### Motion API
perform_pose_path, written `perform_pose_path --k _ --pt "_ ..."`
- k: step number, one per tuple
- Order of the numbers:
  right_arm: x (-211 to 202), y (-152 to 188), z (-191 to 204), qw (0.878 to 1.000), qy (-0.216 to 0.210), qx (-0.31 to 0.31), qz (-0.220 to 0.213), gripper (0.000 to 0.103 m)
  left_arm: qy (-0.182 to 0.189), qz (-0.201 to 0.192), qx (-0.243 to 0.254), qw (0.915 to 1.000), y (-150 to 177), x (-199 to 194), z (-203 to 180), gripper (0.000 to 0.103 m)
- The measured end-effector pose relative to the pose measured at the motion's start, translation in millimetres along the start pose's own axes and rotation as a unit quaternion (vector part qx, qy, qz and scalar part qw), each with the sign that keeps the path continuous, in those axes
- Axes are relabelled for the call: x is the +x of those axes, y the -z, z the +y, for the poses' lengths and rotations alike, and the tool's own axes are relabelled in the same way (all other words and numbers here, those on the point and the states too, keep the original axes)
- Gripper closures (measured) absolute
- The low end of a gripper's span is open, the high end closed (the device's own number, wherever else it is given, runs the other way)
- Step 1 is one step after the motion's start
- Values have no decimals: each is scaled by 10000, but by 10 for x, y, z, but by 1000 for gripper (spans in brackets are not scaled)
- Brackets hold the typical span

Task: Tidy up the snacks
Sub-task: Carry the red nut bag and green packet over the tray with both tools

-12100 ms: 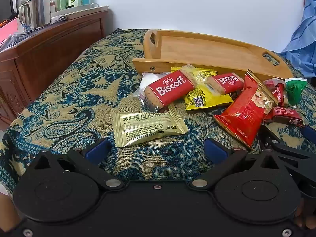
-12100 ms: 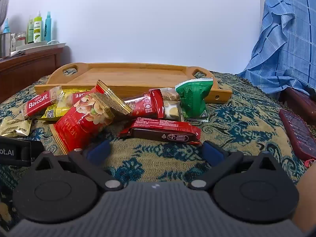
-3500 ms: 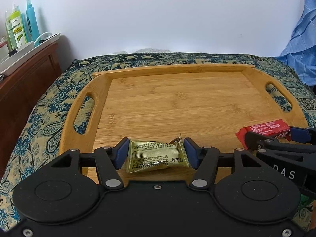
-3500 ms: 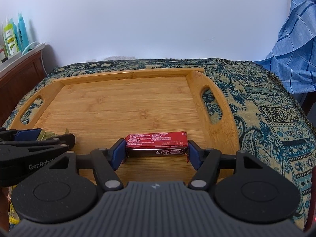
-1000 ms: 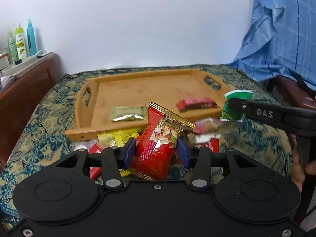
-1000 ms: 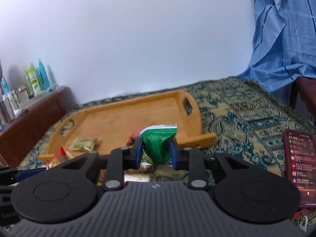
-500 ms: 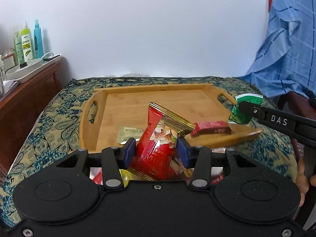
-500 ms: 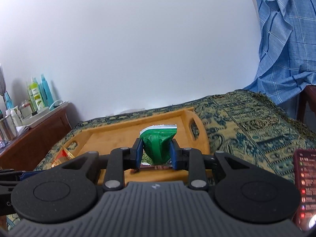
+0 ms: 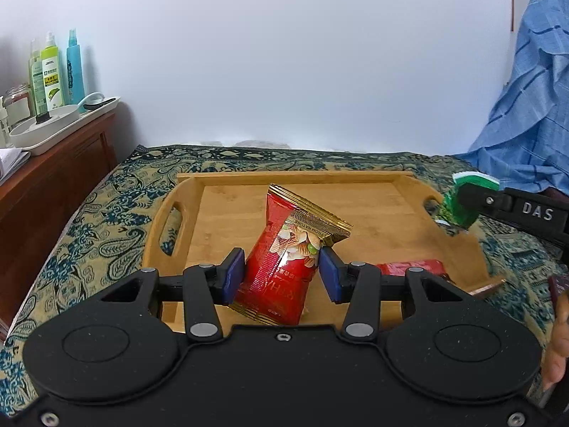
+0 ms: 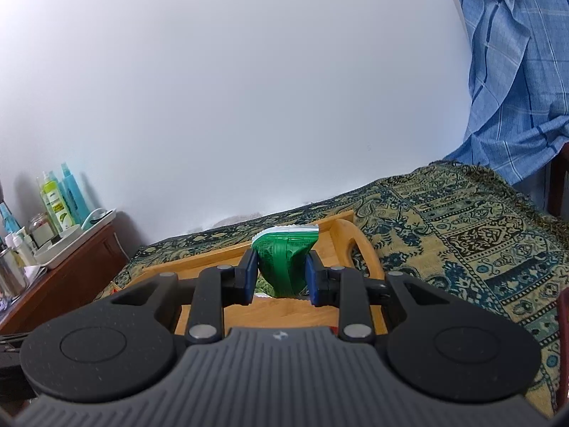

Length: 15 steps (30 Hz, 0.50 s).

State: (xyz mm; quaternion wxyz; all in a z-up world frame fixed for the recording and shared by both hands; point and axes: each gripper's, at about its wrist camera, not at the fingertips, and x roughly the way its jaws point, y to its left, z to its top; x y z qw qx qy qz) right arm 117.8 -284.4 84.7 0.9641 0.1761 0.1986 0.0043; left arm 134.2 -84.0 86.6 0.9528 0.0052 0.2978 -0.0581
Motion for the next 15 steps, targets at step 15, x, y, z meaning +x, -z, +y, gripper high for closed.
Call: perform_pose_path --k 15 --pt "497 -50 34 9977 -56 73 668 72 -295 288 -122 9991 -44 510 103 59"
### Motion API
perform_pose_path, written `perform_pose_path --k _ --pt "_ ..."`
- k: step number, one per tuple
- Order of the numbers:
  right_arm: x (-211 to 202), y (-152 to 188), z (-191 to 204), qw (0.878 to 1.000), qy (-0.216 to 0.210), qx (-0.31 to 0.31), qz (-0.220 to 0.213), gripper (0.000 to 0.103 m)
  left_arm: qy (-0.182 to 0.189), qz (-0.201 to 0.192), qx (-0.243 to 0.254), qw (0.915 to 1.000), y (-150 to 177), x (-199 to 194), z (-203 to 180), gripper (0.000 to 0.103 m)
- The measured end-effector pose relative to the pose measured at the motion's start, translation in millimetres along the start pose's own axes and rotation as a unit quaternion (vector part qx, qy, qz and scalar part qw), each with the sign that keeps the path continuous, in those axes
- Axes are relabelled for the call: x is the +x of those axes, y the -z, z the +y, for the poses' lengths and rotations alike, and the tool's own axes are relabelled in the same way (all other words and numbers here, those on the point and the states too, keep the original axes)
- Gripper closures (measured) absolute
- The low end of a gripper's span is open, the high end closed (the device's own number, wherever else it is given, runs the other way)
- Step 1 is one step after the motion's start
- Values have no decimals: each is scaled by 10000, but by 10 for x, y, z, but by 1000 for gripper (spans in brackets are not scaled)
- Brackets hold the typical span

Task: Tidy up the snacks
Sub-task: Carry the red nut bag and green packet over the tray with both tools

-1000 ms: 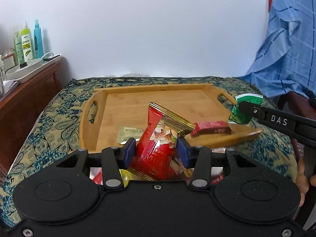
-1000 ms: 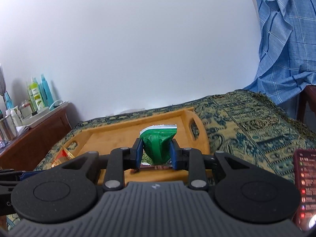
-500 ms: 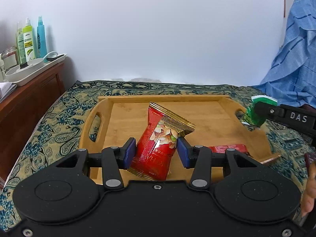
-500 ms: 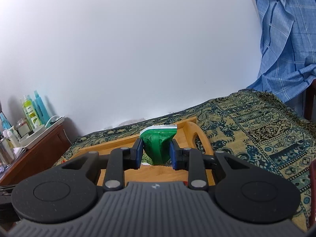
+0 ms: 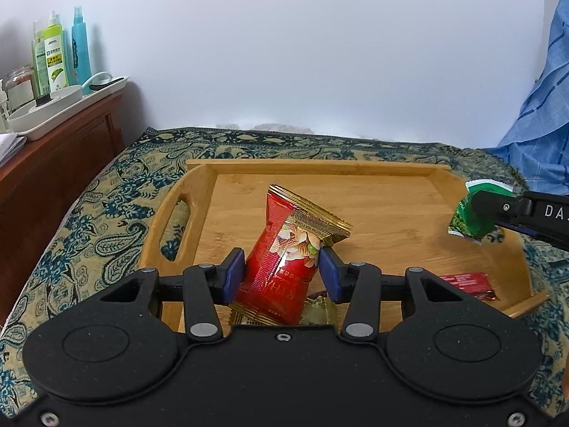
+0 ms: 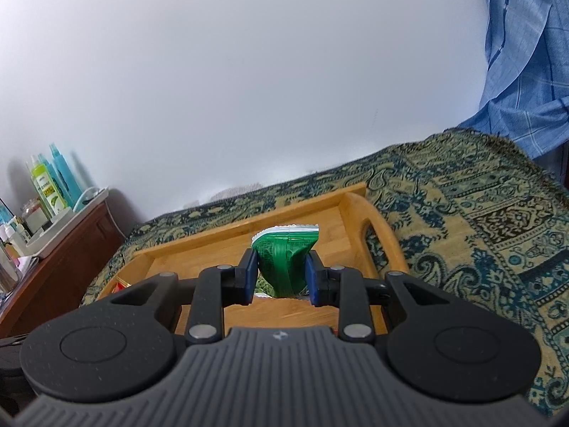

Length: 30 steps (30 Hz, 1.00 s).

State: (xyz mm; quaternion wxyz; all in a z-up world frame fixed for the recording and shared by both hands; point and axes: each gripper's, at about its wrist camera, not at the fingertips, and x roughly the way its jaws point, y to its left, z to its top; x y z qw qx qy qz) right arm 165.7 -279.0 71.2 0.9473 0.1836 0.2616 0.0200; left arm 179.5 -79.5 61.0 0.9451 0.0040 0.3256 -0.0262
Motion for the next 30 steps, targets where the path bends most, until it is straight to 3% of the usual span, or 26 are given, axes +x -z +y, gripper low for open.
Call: perform_pose_path --k 14,21,30 --pt "288 0 -28 9980 -162 135 597 71 -92 -57 129 9999 -10 167 -66 59" --pt "403 -10 -70 9961 -273 180 822 71 339 -73 -243 9991 -100 207 23 60" --pt "541 -30 -273 9891 -601 814 1074 72 424 65 -366 9984 -176 326 40 60"
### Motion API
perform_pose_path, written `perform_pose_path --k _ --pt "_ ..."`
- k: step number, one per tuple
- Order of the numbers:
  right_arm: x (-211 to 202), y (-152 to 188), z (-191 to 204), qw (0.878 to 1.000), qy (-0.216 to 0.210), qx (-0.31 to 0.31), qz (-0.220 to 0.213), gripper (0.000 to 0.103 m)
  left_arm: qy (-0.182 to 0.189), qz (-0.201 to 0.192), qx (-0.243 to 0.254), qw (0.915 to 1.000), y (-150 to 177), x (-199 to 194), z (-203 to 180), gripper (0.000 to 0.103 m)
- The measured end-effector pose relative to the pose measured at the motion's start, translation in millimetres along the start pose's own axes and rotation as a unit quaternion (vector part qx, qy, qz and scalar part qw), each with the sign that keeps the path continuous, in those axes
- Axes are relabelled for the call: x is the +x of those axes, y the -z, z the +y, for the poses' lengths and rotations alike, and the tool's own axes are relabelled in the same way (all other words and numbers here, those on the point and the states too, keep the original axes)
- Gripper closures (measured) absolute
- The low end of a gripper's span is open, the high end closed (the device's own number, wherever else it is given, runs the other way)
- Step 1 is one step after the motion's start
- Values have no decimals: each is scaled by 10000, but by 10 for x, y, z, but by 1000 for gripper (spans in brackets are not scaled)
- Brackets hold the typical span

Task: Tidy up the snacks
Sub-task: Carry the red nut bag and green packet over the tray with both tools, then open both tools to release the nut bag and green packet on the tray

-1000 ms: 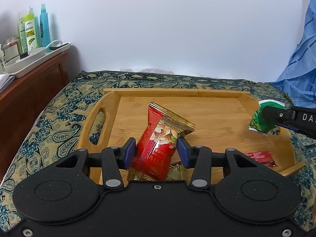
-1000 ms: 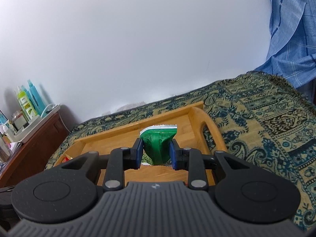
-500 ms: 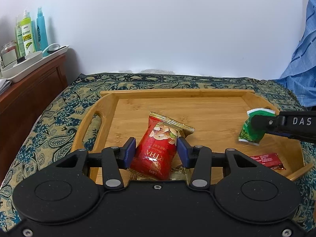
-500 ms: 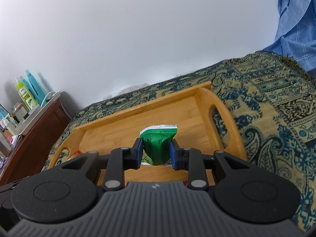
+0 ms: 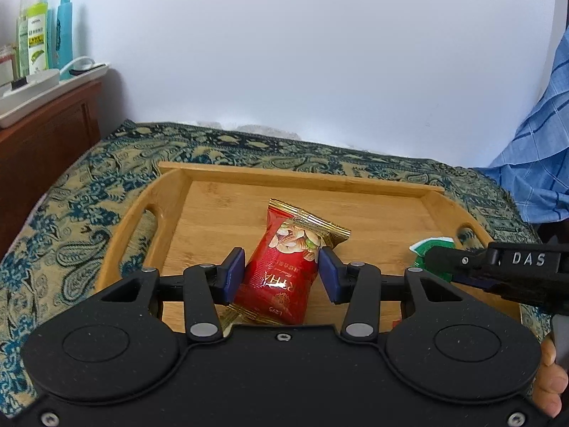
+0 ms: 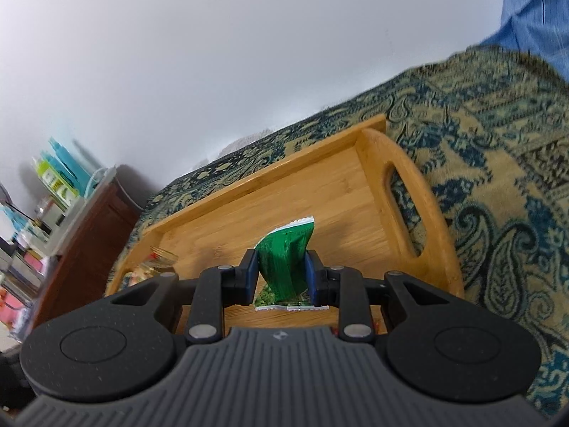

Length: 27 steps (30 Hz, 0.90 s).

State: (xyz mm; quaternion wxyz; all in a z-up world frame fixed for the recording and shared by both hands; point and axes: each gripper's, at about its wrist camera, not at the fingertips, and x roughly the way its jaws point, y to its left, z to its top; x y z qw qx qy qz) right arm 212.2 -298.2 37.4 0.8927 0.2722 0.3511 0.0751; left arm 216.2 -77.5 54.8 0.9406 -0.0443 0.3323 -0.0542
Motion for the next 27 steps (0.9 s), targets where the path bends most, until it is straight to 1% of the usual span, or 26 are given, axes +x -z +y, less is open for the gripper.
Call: perform_pose_path --k 4,8,12,17,20,23,25,26,27 --pt "20 -21 -74 9997 -133 181 70 72 -51 14 123 9999 18 43 -46 60" --pt "37 -21 -74 9998 -86 102 125 72 -116 54 270 9996 49 94 -107 60" --pt "41 -14 -42 9999 -71 -11 140 72 -132 105 316 9994 66 137 -135 60" --pt "47 -4 -5 9998 -37 -124 138 72 -195 68 496 9986 84 154 -179 59" --pt "46 2 2 9998 -62 -138 123 65 -225 61 568 9981 83 145 -209 57" --pt "38 2 7 9998 -103 -134 93 61 -228 65 568 9981 74 113 -219 55" --pt "23 7 11 9998 -117 -161 64 40 -199 45 562 9982 67 73 -213 46" --pt "10 10 22 9998 -111 -189 38 37 -182 30 556 9983 64 47 -207 42" --pt "-4 13 37 9997 -114 -229 15 35 -164 9 552 9983 60 13 -200 40"
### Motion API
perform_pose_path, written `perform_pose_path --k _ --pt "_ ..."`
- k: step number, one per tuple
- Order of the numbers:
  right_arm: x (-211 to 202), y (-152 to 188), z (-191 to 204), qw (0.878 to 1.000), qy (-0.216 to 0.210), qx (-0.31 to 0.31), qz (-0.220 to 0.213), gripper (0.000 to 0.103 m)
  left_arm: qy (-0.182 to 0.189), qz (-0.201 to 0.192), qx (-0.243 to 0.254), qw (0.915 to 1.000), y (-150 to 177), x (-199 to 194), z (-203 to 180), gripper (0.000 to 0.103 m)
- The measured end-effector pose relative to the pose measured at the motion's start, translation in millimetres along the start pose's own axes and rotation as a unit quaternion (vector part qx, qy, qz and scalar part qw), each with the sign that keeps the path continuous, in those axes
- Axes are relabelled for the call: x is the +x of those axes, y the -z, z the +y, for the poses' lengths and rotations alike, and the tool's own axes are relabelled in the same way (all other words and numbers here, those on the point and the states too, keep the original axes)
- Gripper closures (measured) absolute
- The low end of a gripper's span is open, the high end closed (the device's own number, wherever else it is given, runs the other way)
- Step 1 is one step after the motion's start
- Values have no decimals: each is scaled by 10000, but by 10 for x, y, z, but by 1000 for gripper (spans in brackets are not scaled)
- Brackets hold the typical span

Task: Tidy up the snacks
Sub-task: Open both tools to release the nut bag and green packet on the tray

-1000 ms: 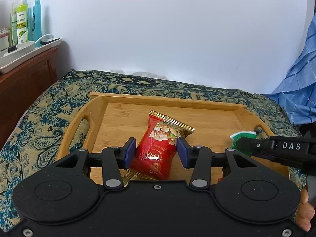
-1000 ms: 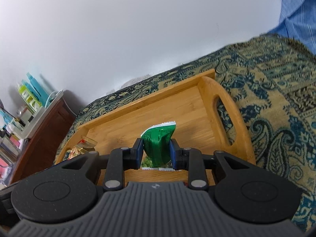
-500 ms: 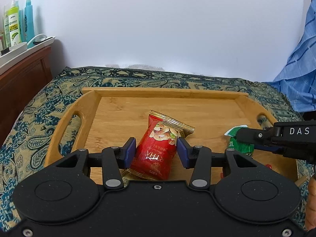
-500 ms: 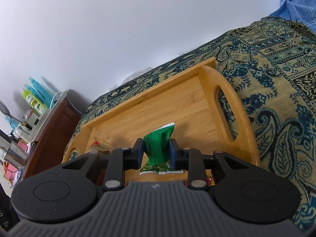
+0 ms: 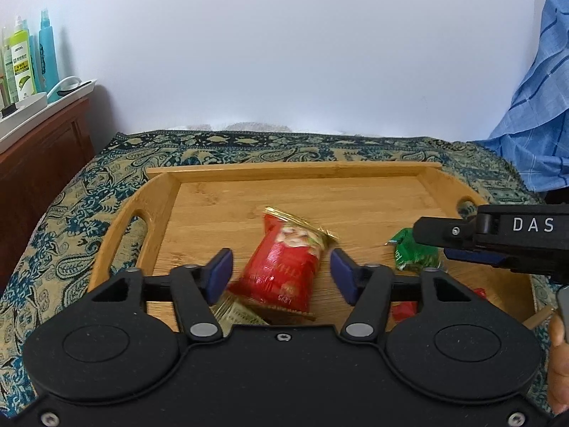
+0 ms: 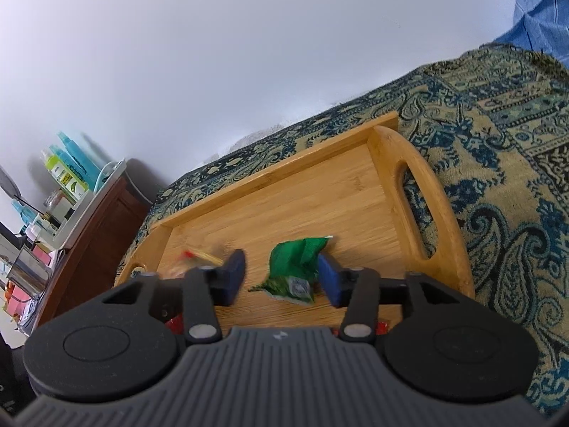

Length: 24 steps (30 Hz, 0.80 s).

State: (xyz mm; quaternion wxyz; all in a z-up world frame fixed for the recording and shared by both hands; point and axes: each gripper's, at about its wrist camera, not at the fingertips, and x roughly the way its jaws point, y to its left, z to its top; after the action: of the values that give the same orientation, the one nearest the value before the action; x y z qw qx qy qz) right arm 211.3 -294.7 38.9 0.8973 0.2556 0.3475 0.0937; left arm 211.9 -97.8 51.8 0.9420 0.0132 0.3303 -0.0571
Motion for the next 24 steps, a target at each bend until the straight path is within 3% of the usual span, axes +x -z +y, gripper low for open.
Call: perform_pose_path --k 4,8,24 --pt "-87 29 82 9997 83 -192 -157 27 -19 -62 38 10000 -2 -132 32 27" --pt "-196 101 159 9991 103 -201 -345 22 -122 -151 139 9997 44 -309 55 19" --pt "-713 535 342 9937 335 -637 -861 13 -179 -255 126 9994 507 -1060 283 9"
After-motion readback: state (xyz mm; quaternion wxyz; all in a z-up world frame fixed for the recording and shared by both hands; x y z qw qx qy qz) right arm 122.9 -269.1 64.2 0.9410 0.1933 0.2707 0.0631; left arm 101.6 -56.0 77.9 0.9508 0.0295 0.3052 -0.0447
